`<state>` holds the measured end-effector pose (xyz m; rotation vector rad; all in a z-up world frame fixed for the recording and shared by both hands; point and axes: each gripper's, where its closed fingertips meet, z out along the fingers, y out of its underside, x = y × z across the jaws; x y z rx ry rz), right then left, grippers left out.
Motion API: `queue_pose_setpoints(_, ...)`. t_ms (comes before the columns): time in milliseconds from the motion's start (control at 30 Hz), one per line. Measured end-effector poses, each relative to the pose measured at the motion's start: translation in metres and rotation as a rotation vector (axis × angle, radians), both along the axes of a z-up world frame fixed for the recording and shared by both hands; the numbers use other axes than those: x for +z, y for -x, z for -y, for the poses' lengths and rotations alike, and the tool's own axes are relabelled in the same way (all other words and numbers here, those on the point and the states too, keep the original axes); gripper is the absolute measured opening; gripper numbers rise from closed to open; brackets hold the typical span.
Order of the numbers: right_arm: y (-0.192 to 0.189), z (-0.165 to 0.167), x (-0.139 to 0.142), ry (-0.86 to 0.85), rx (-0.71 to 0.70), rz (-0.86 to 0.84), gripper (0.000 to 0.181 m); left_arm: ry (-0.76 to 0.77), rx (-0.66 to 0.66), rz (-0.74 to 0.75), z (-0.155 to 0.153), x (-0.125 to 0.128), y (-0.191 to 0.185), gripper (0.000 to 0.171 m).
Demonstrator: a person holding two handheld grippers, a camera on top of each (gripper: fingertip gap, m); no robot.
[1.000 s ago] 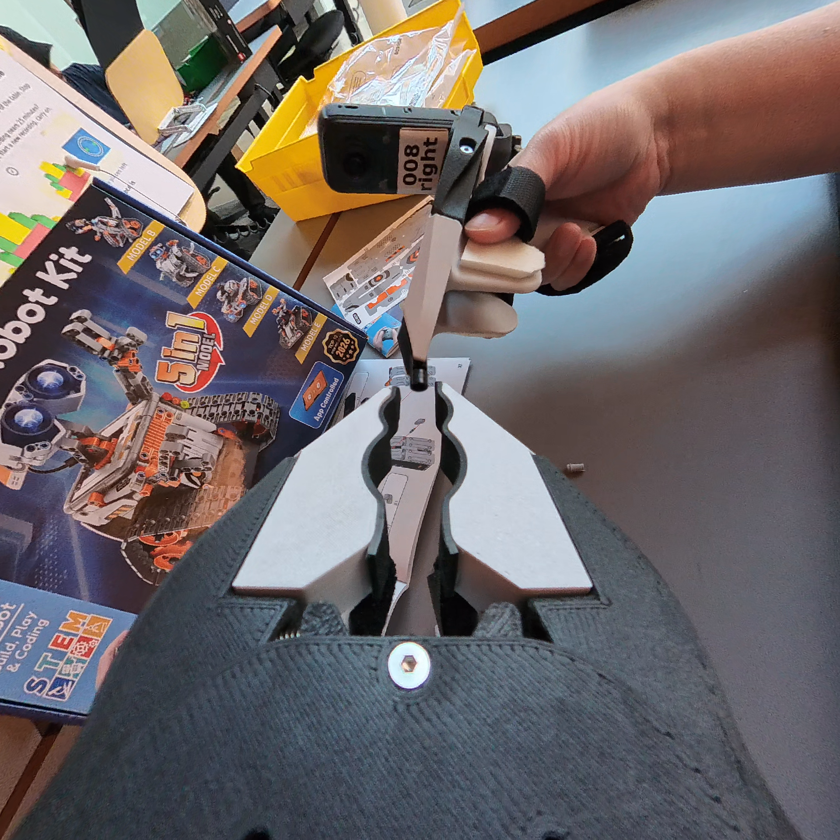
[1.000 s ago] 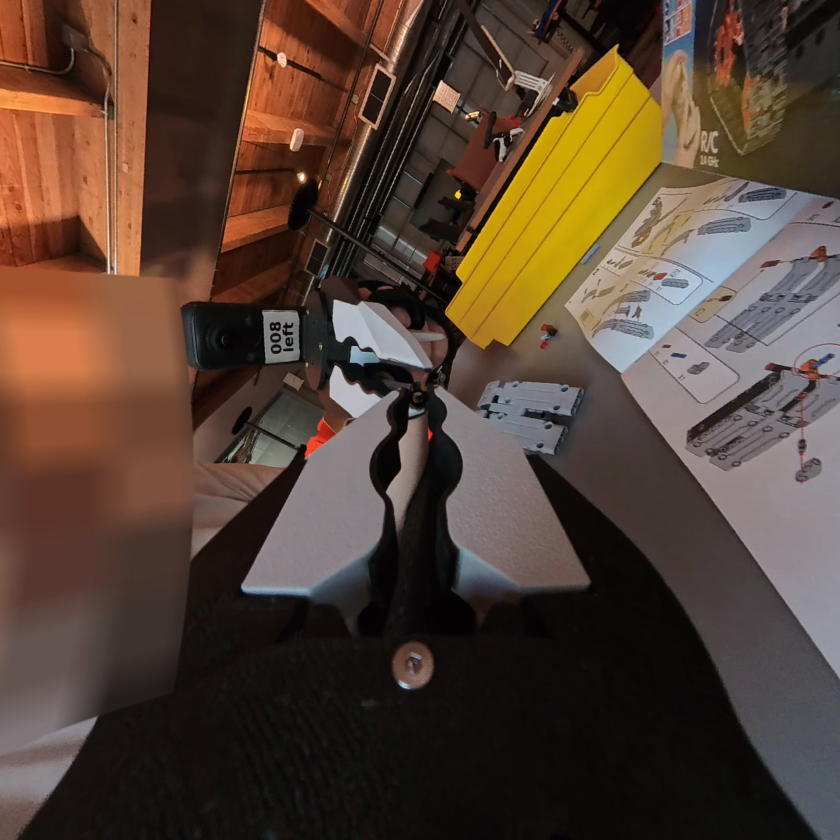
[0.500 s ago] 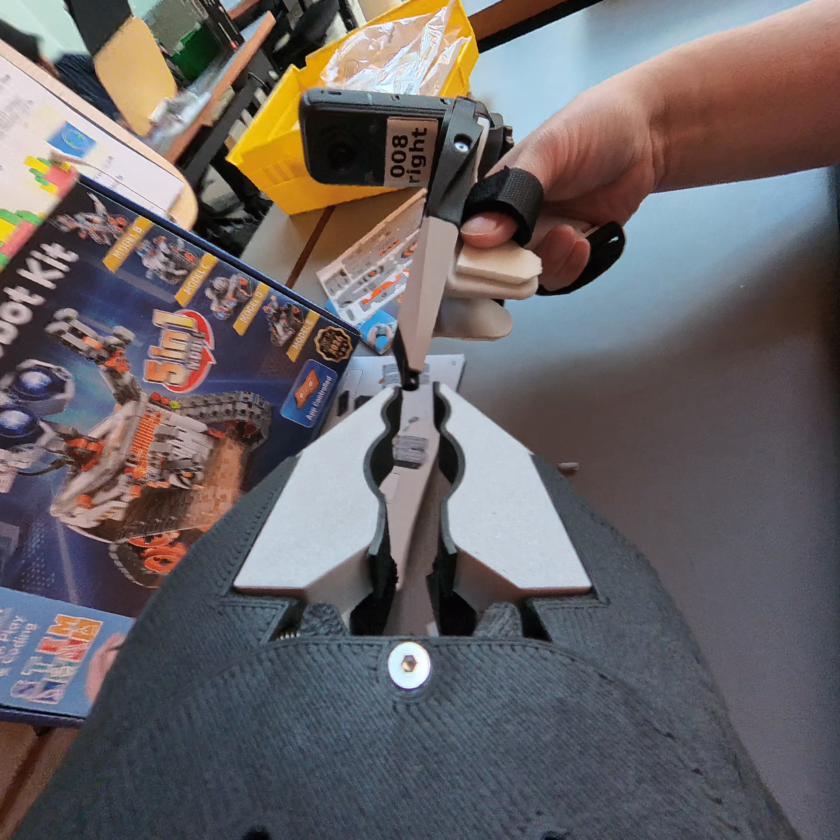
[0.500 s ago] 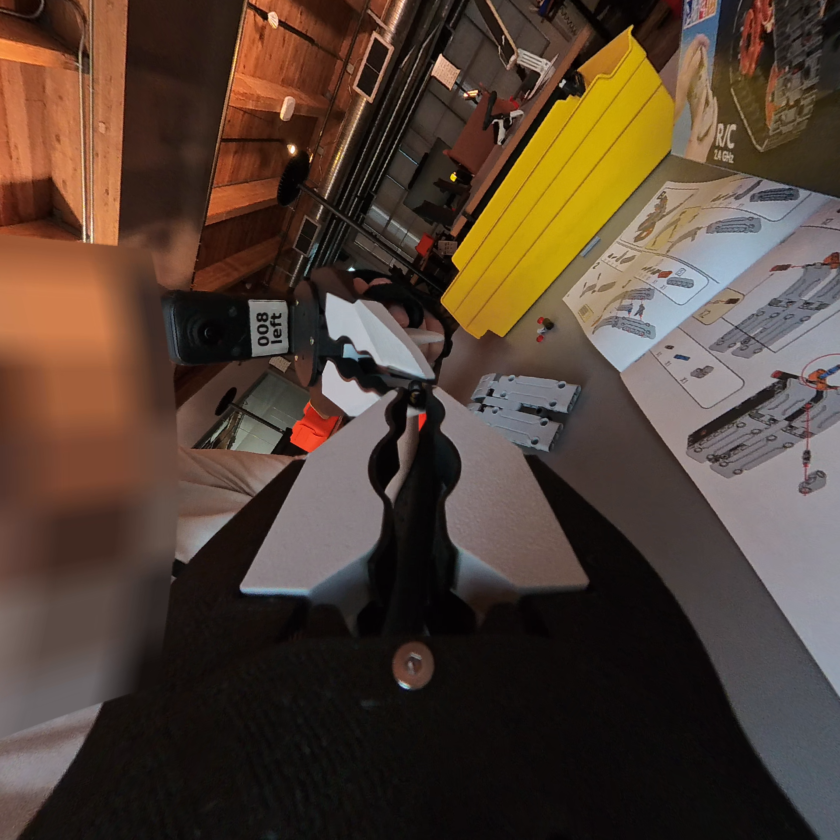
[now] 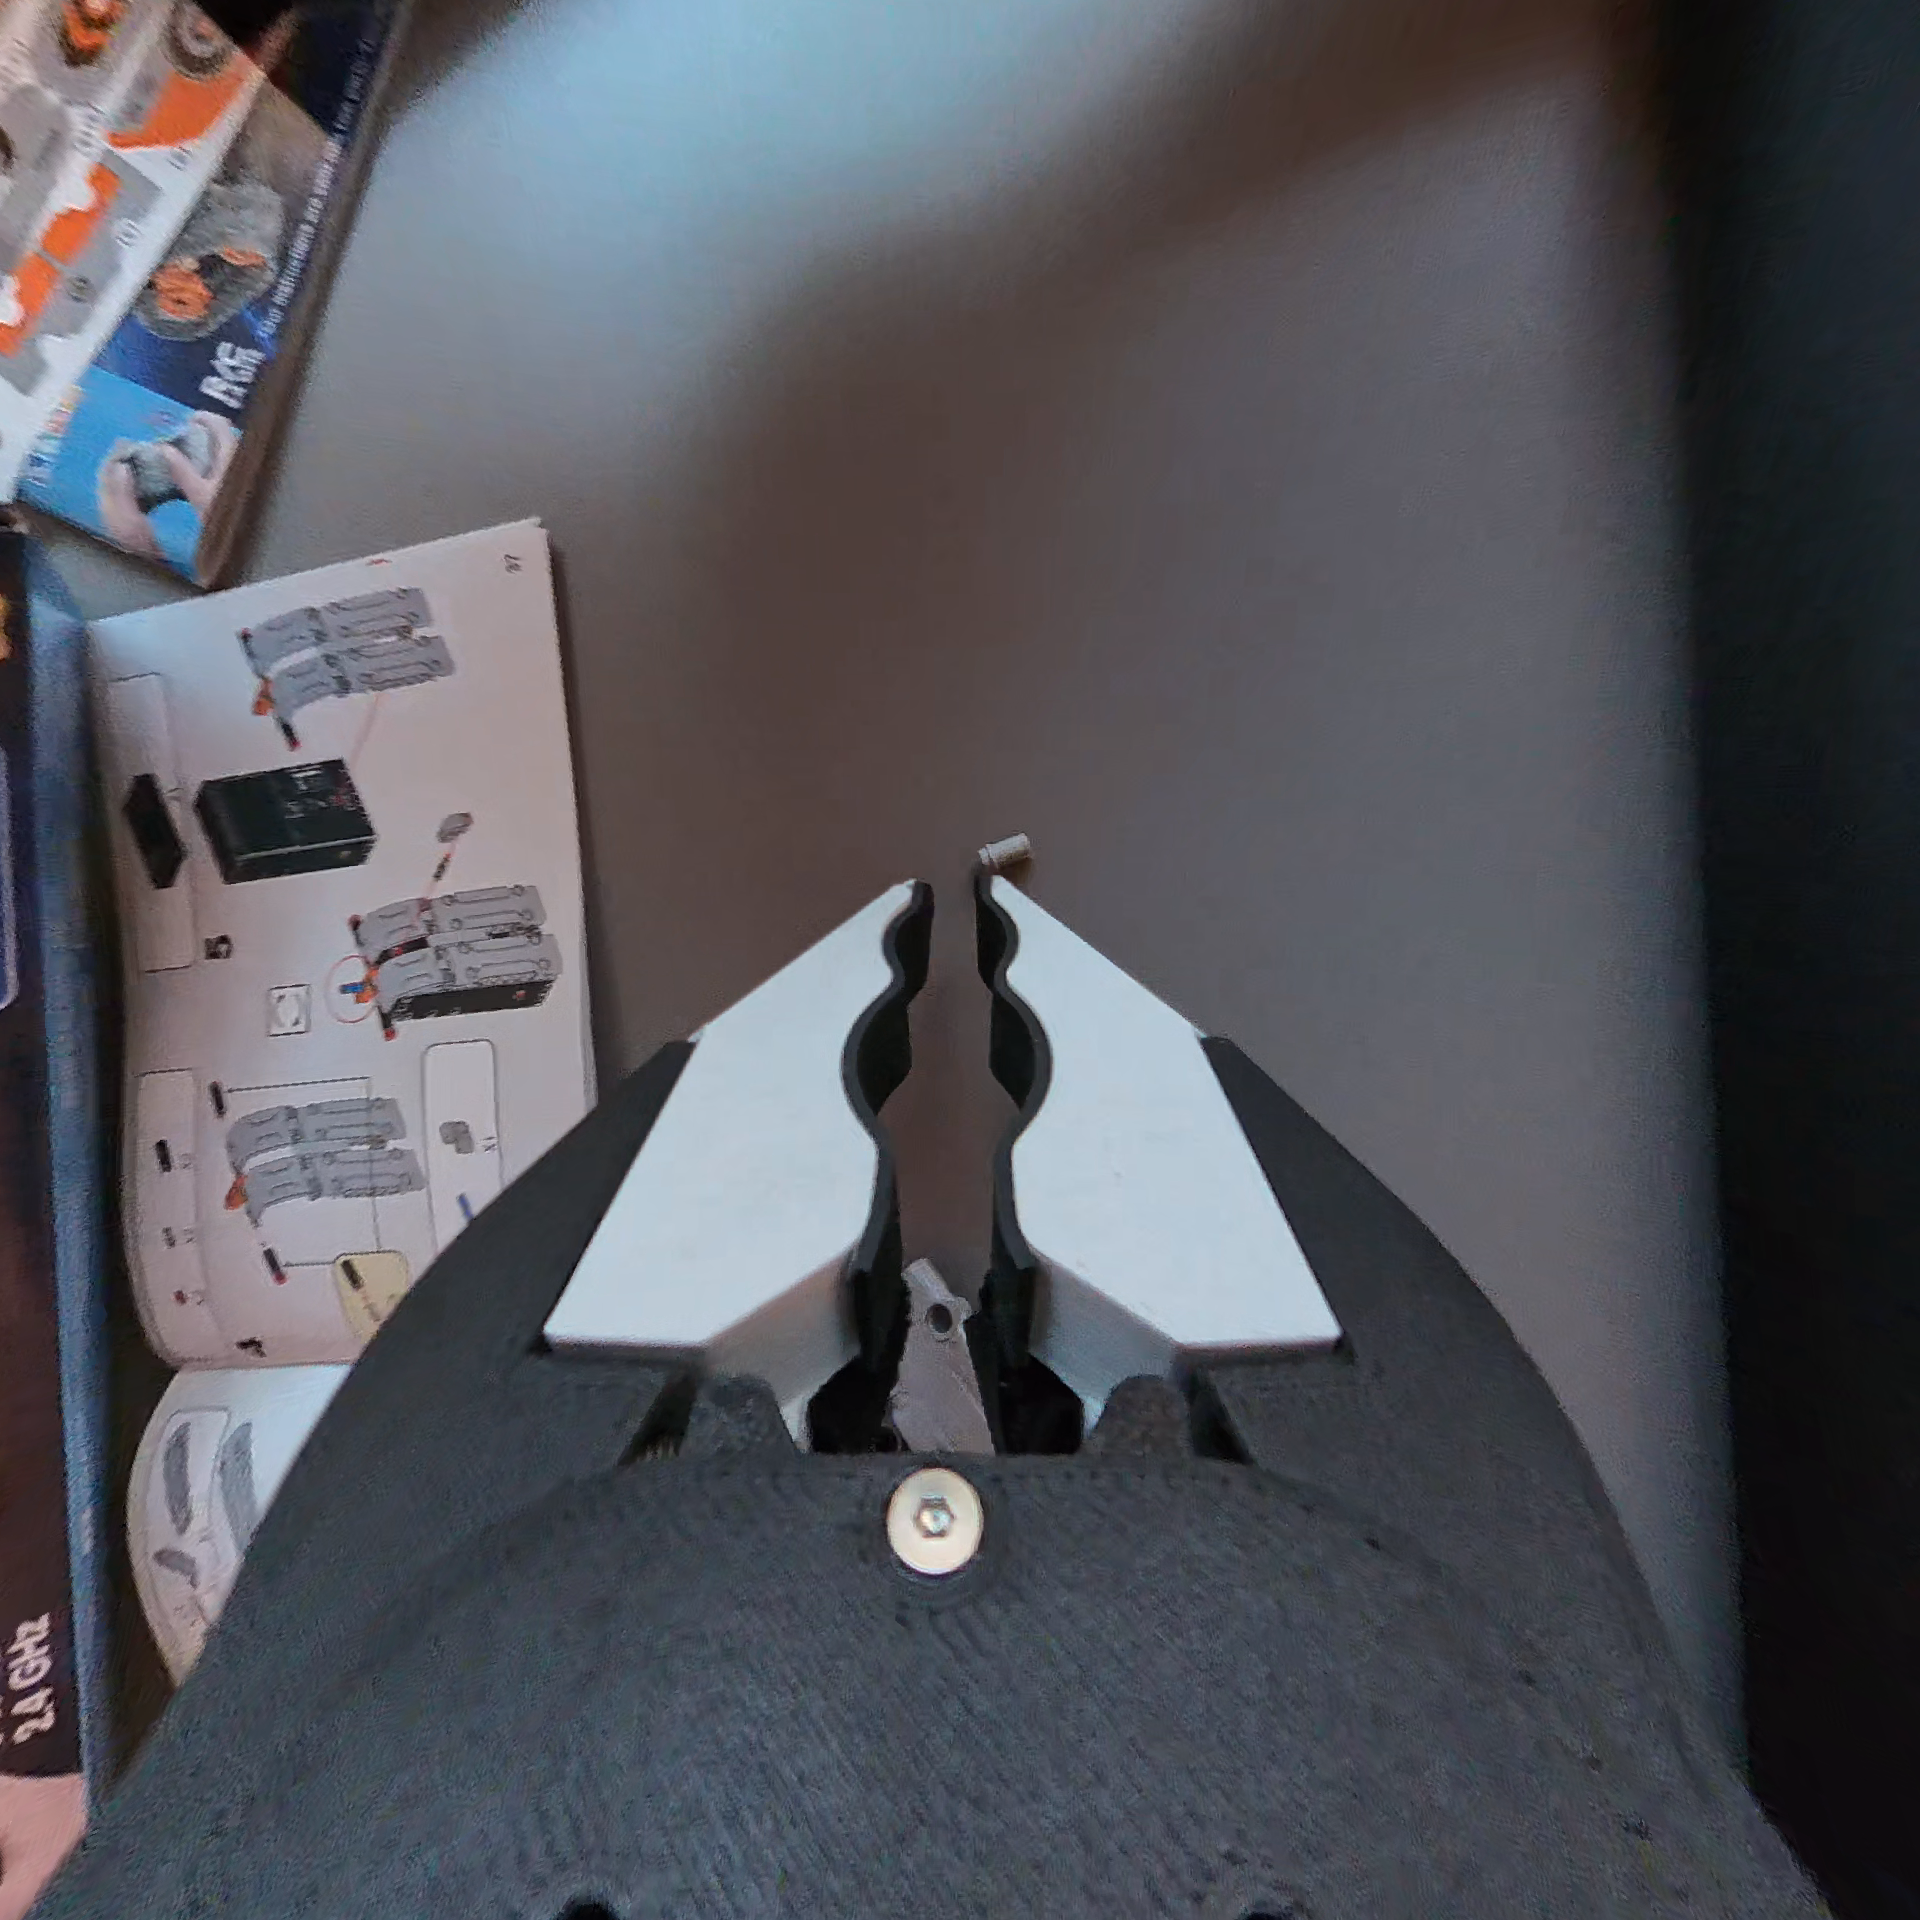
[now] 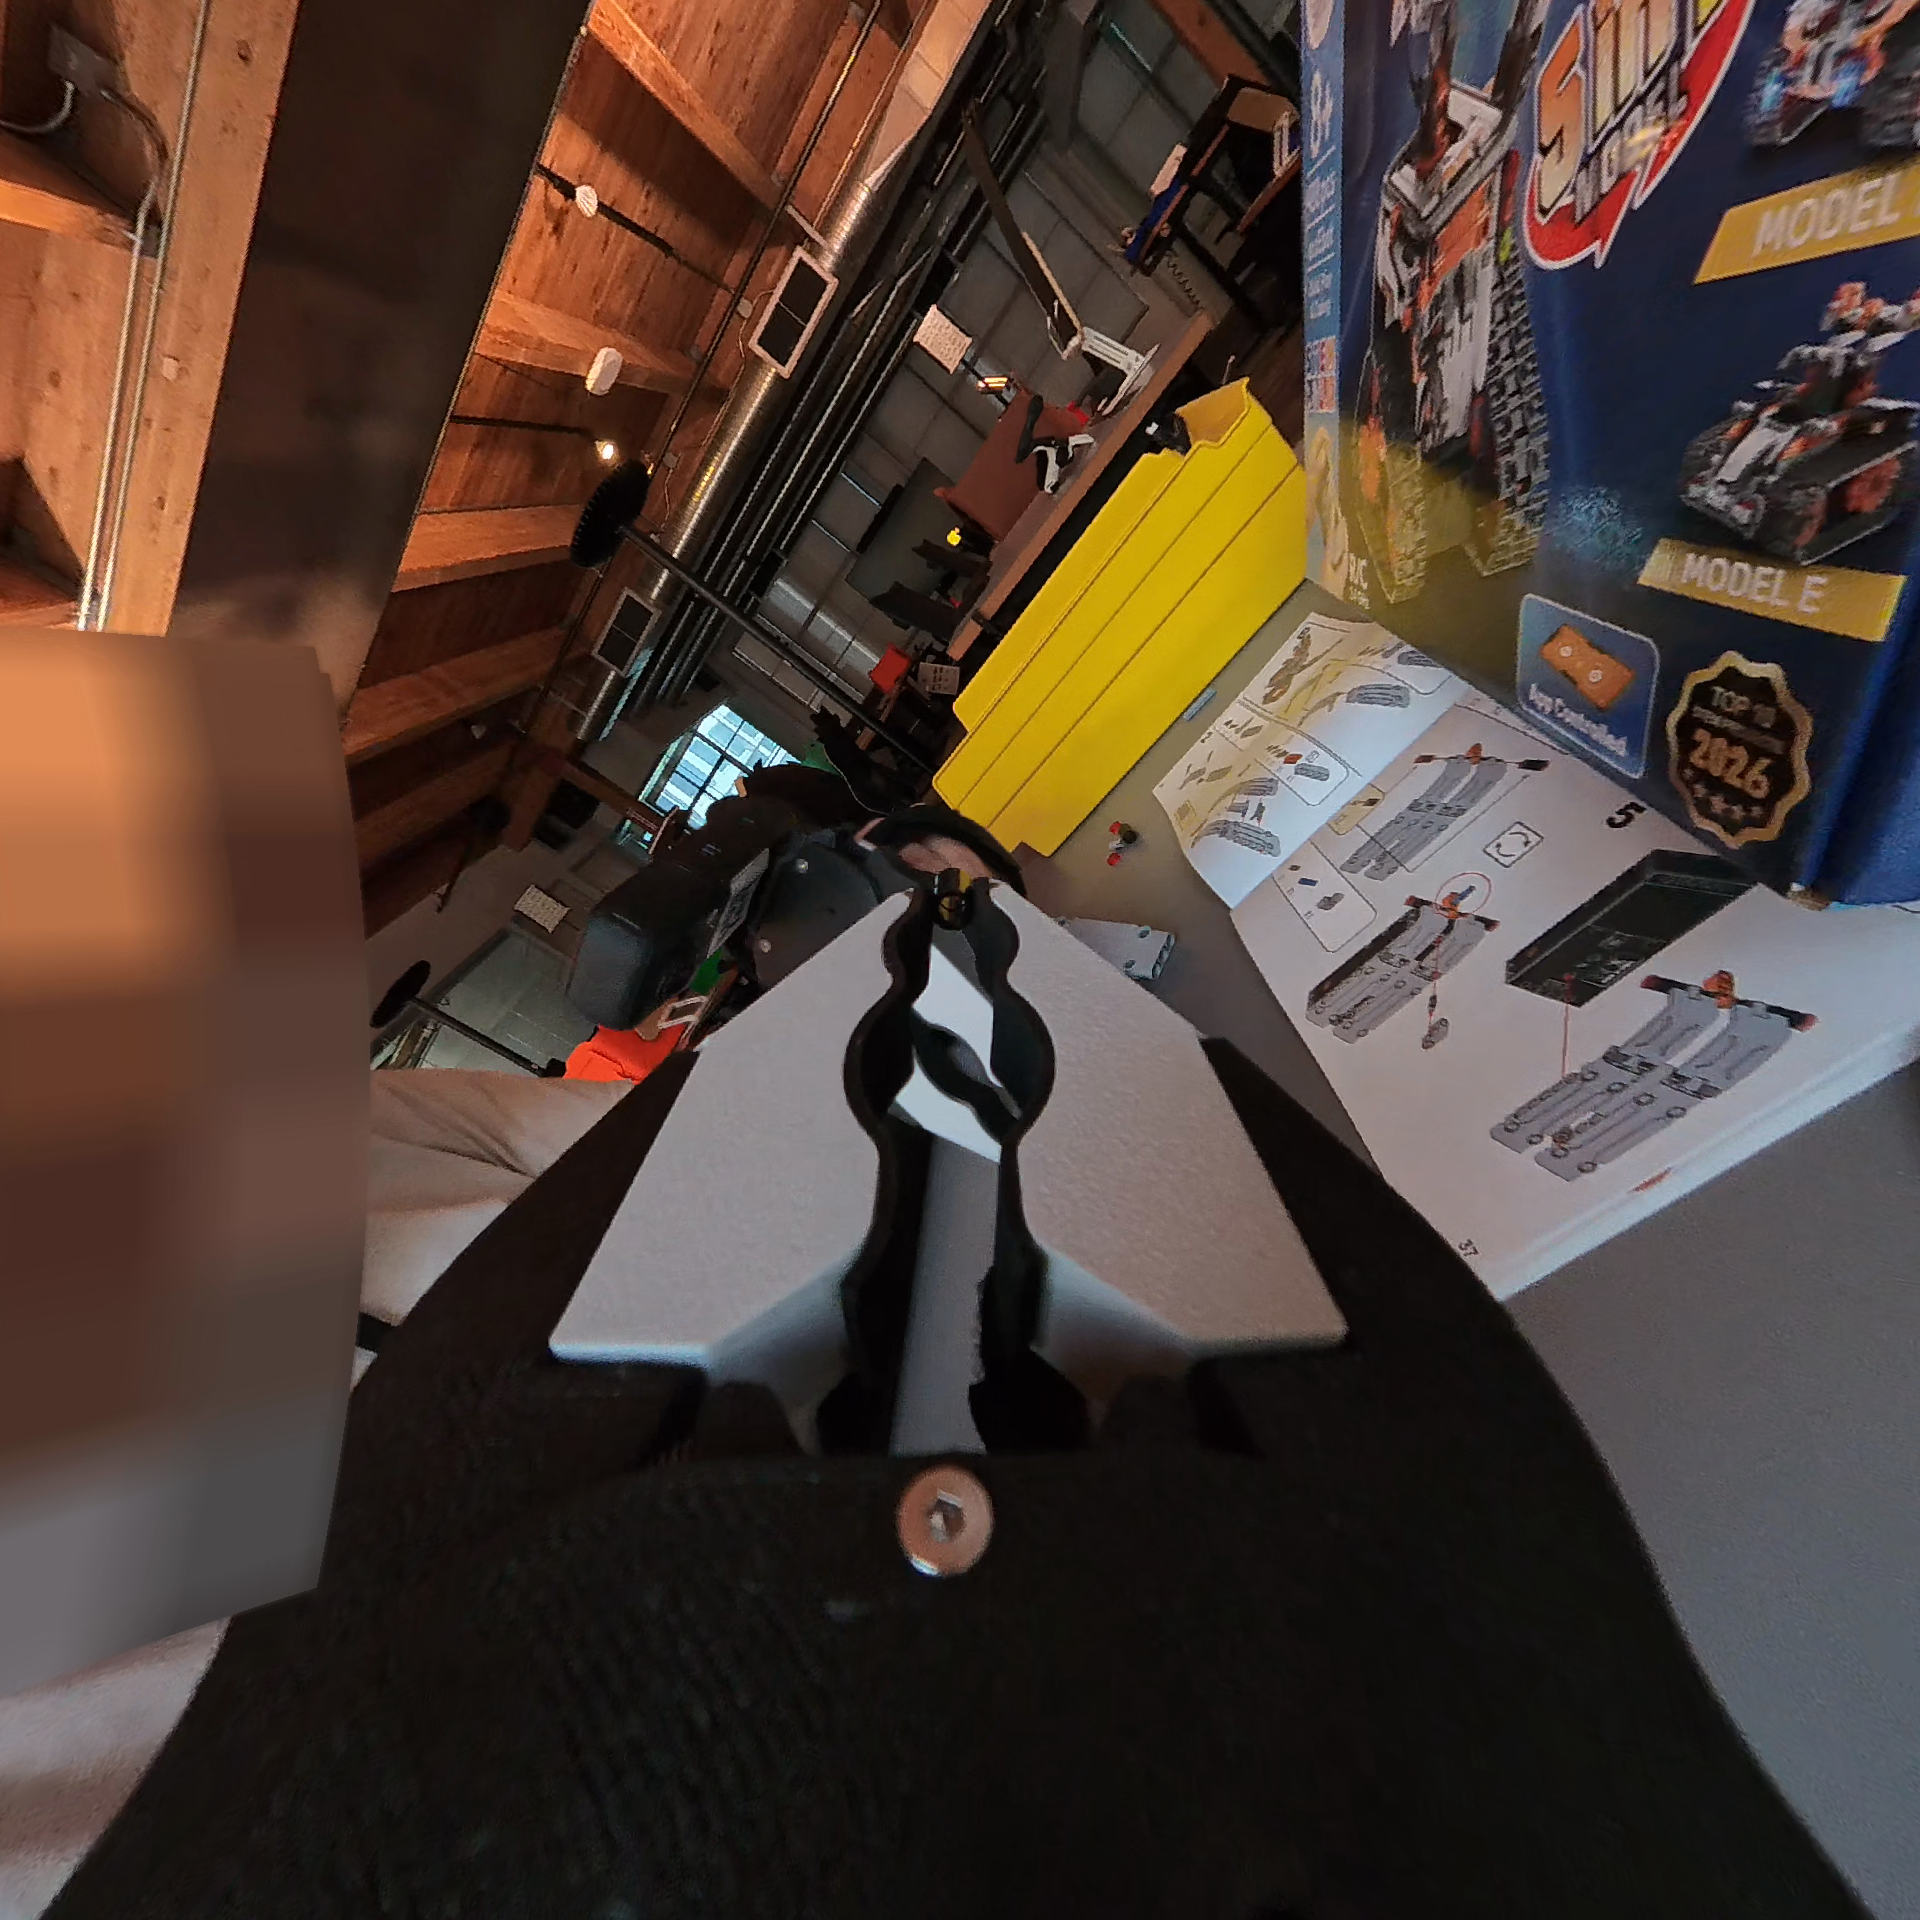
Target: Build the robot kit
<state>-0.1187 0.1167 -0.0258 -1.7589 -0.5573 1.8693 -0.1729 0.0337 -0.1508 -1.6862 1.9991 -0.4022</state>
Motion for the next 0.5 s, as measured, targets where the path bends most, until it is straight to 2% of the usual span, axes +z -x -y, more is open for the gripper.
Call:
queue_pose_setpoints(167,-0.003,0.001,0.003,0.006,0.010,-0.015,0.006,0.048,-0.067,-0.025,0.005,-0.005,-0.002,0.017)
queue_pose_setpoints(267,-0.002,0.003,0.003,0.013,0.025,-0.018,0.006,0.019,-0.099,-0.044,0.003,-0.009,-0.006,0.018)
queue_pose_setpoints(433,-0.002,0.004,0.002,0.023,0.037,-0.017,0.007,0.077,-0.131,-0.033,0.012,-0.011,-0.011,0.004)
queue_pose_setpoints(500,-0.003,0.004,0.002,0.021,0.036,-0.016,0.006,0.091,-0.119,-0.031,0.013,-0.011,-0.011,0.004)
